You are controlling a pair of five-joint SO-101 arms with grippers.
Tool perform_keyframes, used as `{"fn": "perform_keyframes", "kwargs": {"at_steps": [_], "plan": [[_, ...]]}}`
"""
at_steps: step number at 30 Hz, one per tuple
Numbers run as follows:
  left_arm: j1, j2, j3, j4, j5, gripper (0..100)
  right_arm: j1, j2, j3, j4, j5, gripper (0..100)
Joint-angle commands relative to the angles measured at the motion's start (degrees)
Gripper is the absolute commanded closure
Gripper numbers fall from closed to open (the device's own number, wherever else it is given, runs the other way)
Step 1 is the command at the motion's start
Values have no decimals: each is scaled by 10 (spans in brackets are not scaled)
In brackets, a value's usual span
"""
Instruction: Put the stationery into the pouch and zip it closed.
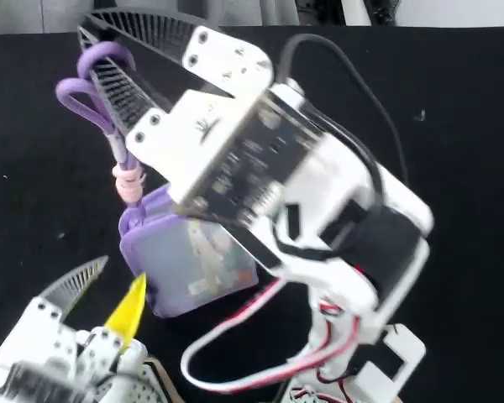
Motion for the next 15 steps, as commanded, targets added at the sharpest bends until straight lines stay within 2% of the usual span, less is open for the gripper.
{"fn": "perform_keyframes", "kwargs": {"at_steps": [1,6,12,15], "plan": [[-33,4,40,-69,7,825,-3,-46,-22,33,-3,988],[-7,3,47,-86,17,826,-3,-99,-22,104,-4,988],[177,3,47,-82,29,826,-3,-158,-20,162,-24,988],[241,4,53,-82,27,826,-3,-182,-18,182,-45,988]]}}
